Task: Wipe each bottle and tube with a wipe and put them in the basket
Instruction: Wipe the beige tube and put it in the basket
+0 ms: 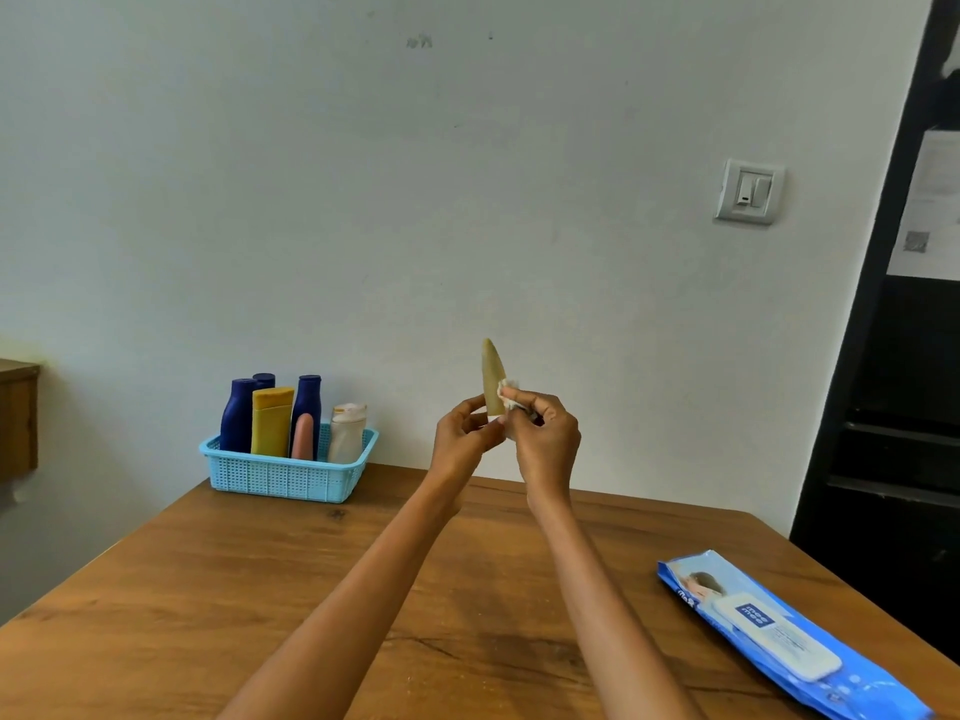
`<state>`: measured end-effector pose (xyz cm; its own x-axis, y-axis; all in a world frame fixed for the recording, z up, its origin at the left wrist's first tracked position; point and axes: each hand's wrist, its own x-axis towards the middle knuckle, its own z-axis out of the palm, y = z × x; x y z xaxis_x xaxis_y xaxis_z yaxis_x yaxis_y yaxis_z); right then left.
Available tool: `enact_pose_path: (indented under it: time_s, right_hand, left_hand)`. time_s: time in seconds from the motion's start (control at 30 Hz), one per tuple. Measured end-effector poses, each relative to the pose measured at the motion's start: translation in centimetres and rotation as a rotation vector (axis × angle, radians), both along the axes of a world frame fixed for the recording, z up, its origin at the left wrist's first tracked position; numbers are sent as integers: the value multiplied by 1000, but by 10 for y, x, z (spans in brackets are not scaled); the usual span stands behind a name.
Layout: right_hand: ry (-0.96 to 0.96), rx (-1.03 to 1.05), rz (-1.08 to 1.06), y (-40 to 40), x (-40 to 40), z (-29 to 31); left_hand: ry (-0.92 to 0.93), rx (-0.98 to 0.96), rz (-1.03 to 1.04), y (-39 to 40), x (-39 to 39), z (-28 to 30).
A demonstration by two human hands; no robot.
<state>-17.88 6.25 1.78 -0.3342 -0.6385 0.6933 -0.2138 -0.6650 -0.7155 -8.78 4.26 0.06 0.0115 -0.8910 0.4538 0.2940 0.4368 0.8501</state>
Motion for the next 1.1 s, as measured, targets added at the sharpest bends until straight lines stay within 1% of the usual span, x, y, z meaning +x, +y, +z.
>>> enact_pose_path:
  time_s: [0.17,0.23,0.33,0.5,0.6,0.67,0.77,0.83,0.9,0.97,1.03,1.1]
  right_hand:
    - [-54,26,-49,-7,-13,4]
    - [-48,54,-10,-8,-16,5]
    - [65,65,88,-6,-10,1]
    - [286,27,12,-7,-7,-5]
    - [347,121,28,-11,-12,-9]
    - [302,161,1,-13,-15,-11]
    - [140,140,-23,-13,-25,-5]
    - [120,129,0,-13,-30,1]
    - [166,145,55,-13,-33,5]
    - [257,165,95,-13,-31,2]
    - [328,142,74,-13,-27,-4]
    - [377,75,9,-13,-25,-9]
  left_hand:
    - [37,82,-200,3,2,8]
    - [44,100,-235,4,0,9]
    - [140,131,-225,4,-5,9]
    - [233,232,-104,-3,5,7]
    - [247,294,-88,-6,11,4]
    - [224,341,-110,-7,11,1]
    - [181,388,-166,-5,7,-1]
    - [167,388,-211,-1,4,1]
    - [160,382,-254,2,0,3]
    - [145,375,-286,4,-2,5]
    - [162,373,-301,6,-2,6]
    - [199,385,-297,6,-2,6]
